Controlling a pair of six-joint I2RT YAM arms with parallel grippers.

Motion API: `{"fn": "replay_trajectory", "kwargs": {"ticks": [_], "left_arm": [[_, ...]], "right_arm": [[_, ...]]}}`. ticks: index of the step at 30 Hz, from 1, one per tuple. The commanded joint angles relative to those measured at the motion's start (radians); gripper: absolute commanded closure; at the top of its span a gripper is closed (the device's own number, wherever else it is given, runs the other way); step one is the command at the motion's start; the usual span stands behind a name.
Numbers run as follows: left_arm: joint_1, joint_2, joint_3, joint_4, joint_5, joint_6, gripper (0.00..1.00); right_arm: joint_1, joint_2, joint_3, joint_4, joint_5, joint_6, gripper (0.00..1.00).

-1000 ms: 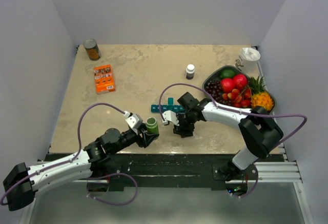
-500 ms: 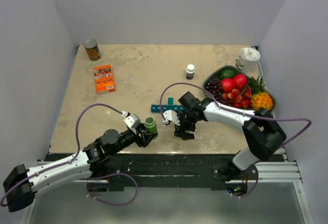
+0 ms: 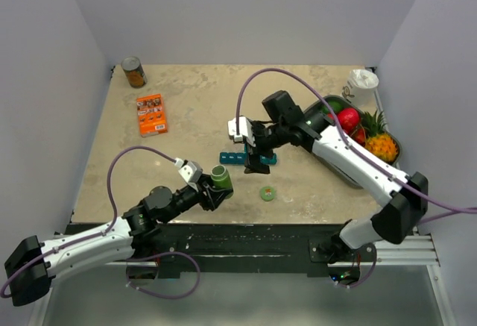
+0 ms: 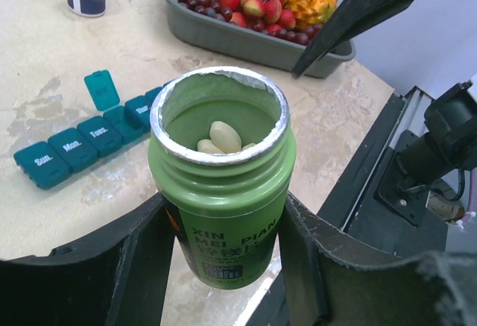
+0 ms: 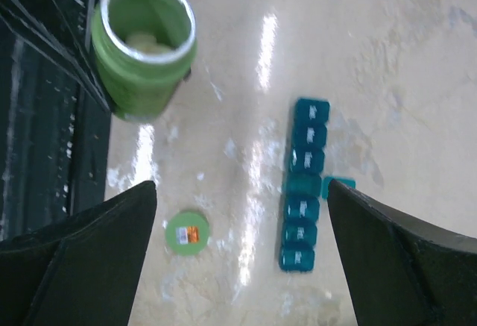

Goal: Sort the pills into containers

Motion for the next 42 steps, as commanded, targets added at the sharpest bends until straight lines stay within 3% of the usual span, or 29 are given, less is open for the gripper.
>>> {"fn": "replay_trajectory", "kwargs": {"ticks": [1,5,13,29,35,42], "left_arm": [[0.003,0.014,0.057,0.125,0.025,-0.010,1.00],[0.003,0.019,0.045,0.129,0.109,0.032,1.00],[0.003,0.048,0.051,0.161,0.201,0.083,1.00],[0.003,0.178,0.089,0.274,0.223,0.078,1.00],[0.003,0.177,0.094,0.272,0.180,0.069,1.00],[0.003,0.166,0.085,0.267,0.167,0.063,1.00]], "right_arm": [[-0.002,0.114,0.089,-0.202,-0.279,-0.044,0.01],[-0.002,0.045,0.030,-0.121,-0.342,-0.051,0.01],[0.001,0.058,0.015,-0.093,-0.497,0.011,0.03],[0.056,0.118,0.003,-0.029,-0.474,0.094,0.19],[0.059,0.133,0.012,-0.032,-0.469,0.097,0.29],[0.059,0.141,0.013,-0.018,-0.466,0.120,0.60]]}}
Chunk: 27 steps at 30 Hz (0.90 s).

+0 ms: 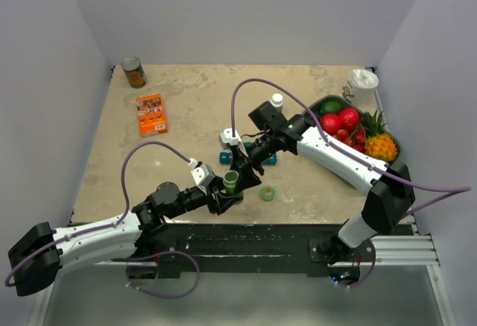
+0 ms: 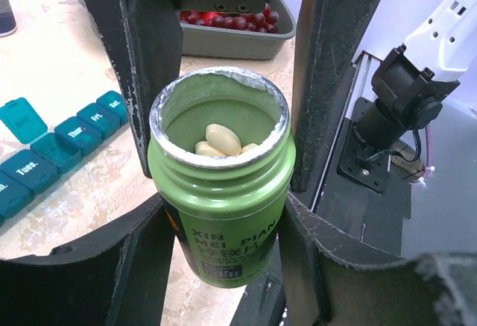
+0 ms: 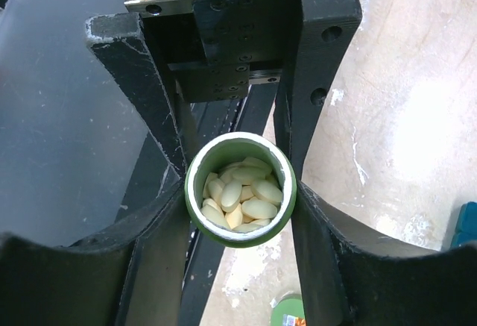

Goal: Sort the pills into containers

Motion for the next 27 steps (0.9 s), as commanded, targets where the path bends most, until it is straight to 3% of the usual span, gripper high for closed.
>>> {"fn": "replay_trajectory", "kwargs": {"ticks": [1,6,8,12,14,20,27], "left_arm": [[0.003,-0.019,0.043,0.106,-0.035,0.001,1.00],[0.003,-0.042,0.038,0.085,-0.041,0.000,1.00],[0.003,-0.062,0.034,0.074,-0.050,-0.006,0.90],[0.003,-0.102,0.014,0.078,-0.072,-0.029,0.56],[0.003,-0.116,0.009,0.078,-0.075,-0.039,0.48],[0.003,-0.092,0.032,0.072,-0.055,-0.043,0.37],[0.003,-0.064,0.045,0.077,-0.024,-0.048,0.32]], "right_arm": [[0.007,0.000,0.010,0.012,-0.022,0.022,0.62],[0.006,-0.005,0.011,0.007,-0.017,0.019,0.72],[0.007,-0.009,0.011,0.006,-0.017,0.019,0.73],[0.004,-0.014,0.011,0.006,-0.016,0.018,0.73],[0.004,-0.012,0.011,0.004,-0.017,0.018,0.74],[0.004,-0.009,0.013,-0.001,-0.022,0.016,0.74],[0.000,-0.009,0.014,-0.001,-0.031,0.015,0.75]]}}
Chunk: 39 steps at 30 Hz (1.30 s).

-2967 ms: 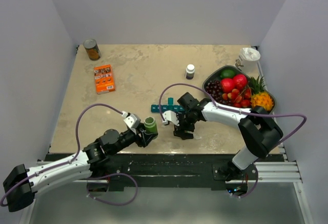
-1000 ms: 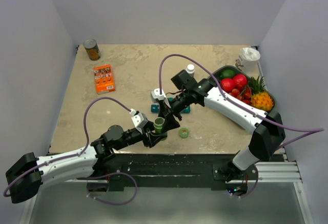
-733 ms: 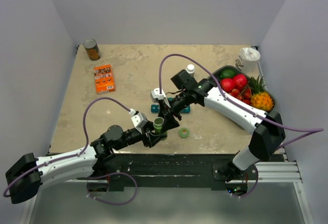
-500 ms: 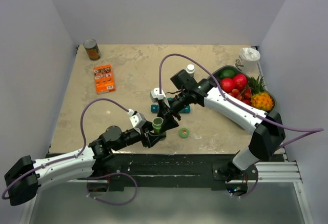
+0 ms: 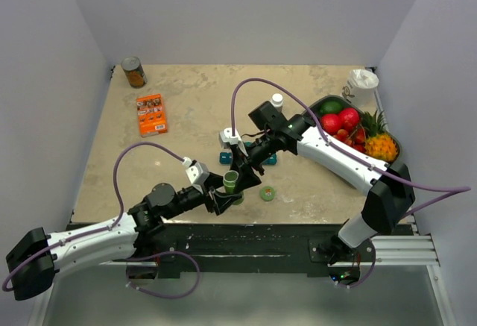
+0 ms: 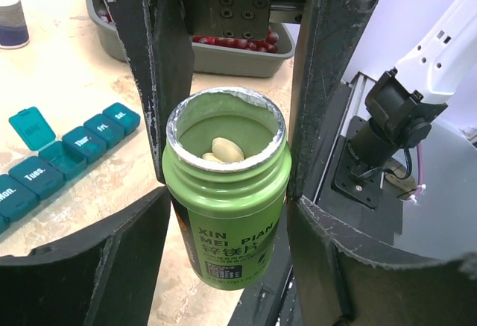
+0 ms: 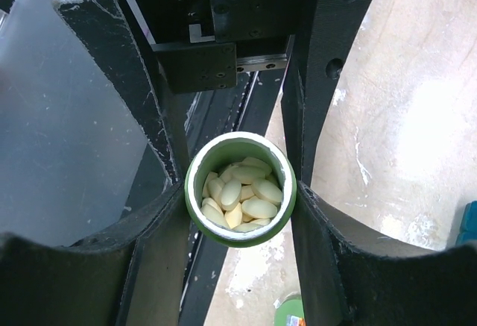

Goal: Sort the pills into containers

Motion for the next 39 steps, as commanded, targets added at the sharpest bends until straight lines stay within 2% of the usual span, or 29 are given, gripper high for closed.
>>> {"fn": "replay_trajectory", "kwargs": {"ticks": [1,4,6,7,8,10,11,14,19,20,22,23,29,35,39], "left_arm": [[0.003,0.008,0.047,0.101,0.006,-0.014,0.32],[0.003,0.012,0.044,0.107,0.012,-0.007,0.35],[0.004,0.019,0.045,0.111,0.014,-0.007,0.42],[0.004,0.022,0.048,0.111,0.020,-0.003,0.47],[0.004,0.026,0.050,0.111,0.023,-0.001,0.59],[0.004,0.035,0.056,0.111,0.031,0.000,0.71],[0.006,0.040,0.056,0.109,0.032,0.000,0.86],[0.006,0.040,0.061,0.104,0.034,0.000,1.00],[0.007,0.029,0.053,0.103,0.032,-0.004,1.00],[0.007,0.026,0.051,0.104,0.031,-0.004,1.00],[0.009,0.023,0.048,0.106,0.026,-0.009,1.00],[0.009,0.022,0.047,0.111,0.023,-0.012,1.00],[0.009,0.000,0.027,0.140,-0.003,-0.035,1.00],[0.009,-0.023,0.025,0.164,-0.041,-0.055,1.00],[0.009,-0.037,0.039,0.170,-0.092,-0.067,1.00]], "right_arm": [[0.002,-0.009,0.016,-0.008,-0.028,-0.001,0.75],[-0.001,-0.011,0.017,-0.011,-0.031,-0.004,0.75],[-0.004,-0.011,0.016,-0.010,-0.033,-0.004,0.75],[-0.002,-0.009,0.016,-0.010,-0.034,-0.004,0.75],[-0.002,-0.011,0.019,-0.010,-0.034,-0.004,0.75],[-0.002,-0.008,0.017,-0.013,-0.037,-0.004,0.75],[-0.002,-0.008,0.017,-0.013,-0.037,-0.004,0.74],[-0.004,-0.008,0.020,-0.013,-0.042,-0.002,0.70],[-0.008,-0.008,0.022,-0.016,-0.045,-0.002,0.56],[-0.008,-0.008,0.026,-0.017,-0.044,-0.002,0.46],[-0.014,-0.009,0.028,-0.021,-0.039,-0.004,0.34],[-0.015,-0.012,0.031,-0.024,-0.037,-0.004,0.25],[-0.037,-0.035,0.065,-0.045,-0.025,-0.006,0.03],[-0.077,-0.081,0.092,-0.051,0.004,0.010,0.01],[-0.090,-0.126,0.112,-0.018,0.100,0.060,0.01]]}}
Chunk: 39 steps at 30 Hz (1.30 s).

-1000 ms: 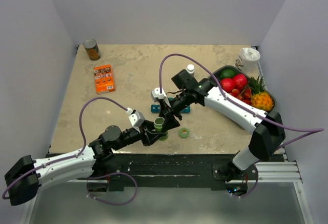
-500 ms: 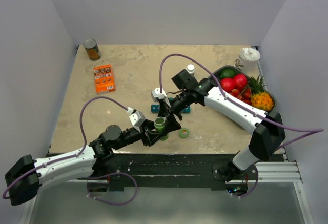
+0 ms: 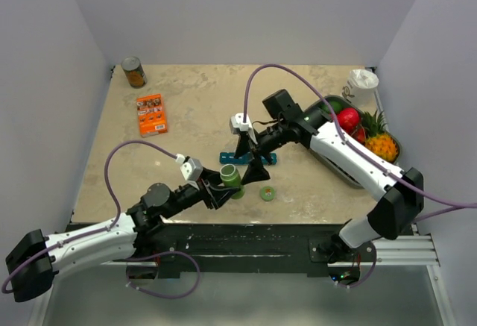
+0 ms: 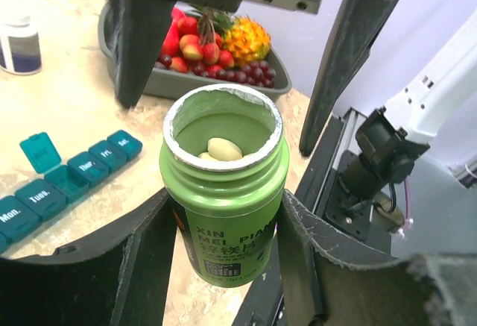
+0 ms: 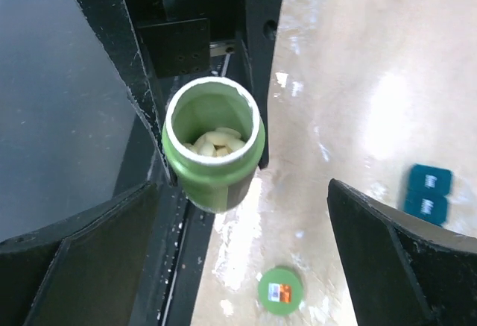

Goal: Sort the pills into containers

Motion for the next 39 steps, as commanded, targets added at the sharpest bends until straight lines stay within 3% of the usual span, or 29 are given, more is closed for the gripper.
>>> {"fn": "replay_trajectory", "kwargs": {"ticks": [1,3,9,15,39], "left_arm": [[0.005,-0.028,0.039,0.117,-0.069,-0.026,1.00],[0.005,-0.039,0.050,0.106,-0.129,-0.037,1.00],[0.005,-0.065,0.085,0.050,-0.314,-0.161,1.00],[0.005,-0.050,0.090,0.082,-0.414,-0.310,1.00],[0.000,0.108,0.127,0.307,-0.479,-0.318,1.00]], "right_arm": [[-0.015,-0.092,0.063,0.064,0.098,0.072,0.01],[-0.030,-0.108,0.065,0.085,0.142,0.115,0.01],[-0.038,-0.104,0.062,0.072,0.082,0.101,0.01],[-0.035,-0.109,0.002,0.168,0.093,0.146,0.01],[-0.010,-0.009,-0.061,0.409,0.021,0.425,0.01]]}}
